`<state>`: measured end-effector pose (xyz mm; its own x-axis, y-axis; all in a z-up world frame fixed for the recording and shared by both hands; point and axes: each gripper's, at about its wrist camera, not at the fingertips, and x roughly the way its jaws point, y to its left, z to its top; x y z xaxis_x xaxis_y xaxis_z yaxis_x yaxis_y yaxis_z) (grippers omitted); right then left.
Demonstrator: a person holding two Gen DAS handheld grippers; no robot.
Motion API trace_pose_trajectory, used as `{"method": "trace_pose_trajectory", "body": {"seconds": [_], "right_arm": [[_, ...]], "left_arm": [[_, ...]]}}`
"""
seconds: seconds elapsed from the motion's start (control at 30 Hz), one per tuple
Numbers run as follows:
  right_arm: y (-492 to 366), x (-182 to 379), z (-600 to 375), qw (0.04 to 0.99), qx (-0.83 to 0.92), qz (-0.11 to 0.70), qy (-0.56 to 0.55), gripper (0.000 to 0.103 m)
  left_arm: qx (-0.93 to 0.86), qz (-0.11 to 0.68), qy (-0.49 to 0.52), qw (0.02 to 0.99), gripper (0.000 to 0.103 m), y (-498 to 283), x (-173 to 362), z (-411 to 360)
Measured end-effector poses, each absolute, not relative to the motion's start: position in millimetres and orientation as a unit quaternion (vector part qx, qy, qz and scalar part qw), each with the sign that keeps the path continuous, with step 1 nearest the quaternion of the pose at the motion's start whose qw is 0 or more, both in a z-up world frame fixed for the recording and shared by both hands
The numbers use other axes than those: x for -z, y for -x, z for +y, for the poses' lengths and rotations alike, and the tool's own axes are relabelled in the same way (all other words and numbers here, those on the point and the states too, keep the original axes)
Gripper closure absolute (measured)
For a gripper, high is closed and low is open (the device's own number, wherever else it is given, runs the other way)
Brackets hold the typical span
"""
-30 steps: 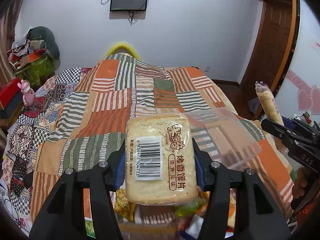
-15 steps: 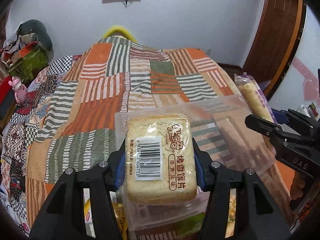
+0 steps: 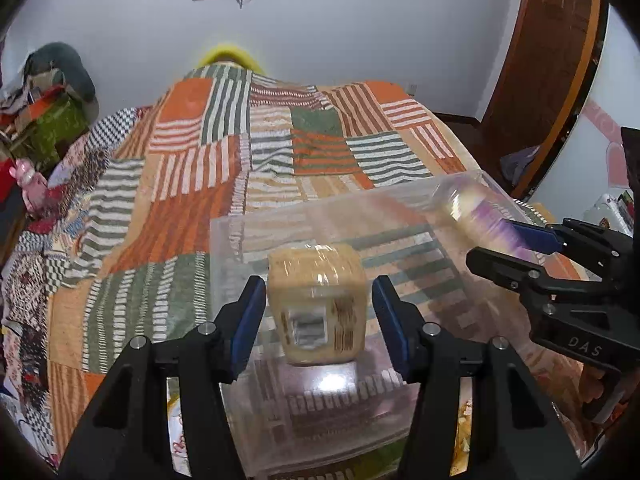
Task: Organize snacks
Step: 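Carry both snacks into the clear box and open both tools, then grasp the cookie bag with the right tool while the left grasps the green pea bag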
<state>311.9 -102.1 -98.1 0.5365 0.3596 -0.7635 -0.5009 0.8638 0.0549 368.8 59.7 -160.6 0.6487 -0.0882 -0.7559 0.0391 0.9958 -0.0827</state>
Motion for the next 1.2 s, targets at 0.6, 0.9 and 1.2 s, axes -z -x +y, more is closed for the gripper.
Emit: {"method": "trace_pose_trajectory", "body": {"seconds": [0.6, 0.9, 1.2], "right_arm": [[-252.7, 46.9, -126.7, 0.906, -0.226, 0.350, 0.076, 0.034], [-213.6, 46.2, -137.0, 0.912, -0.212, 0.343, 0.068, 0.032], [-188.1, 76.7, -138.6, 0.901, -0.199, 0.382, 0.050, 0.032]], "left_arm": [[0.007, 0.387, 0.029, 0.922, 0.045, -277.1, 109.9, 107.8], [-0.022, 0.408, 0.028, 0.912, 0.039, -223.1, 125.0, 147.6], [-0.042, 0.461, 0.055, 0.885, 0.038, -197.3, 178.4, 176.5]]}}
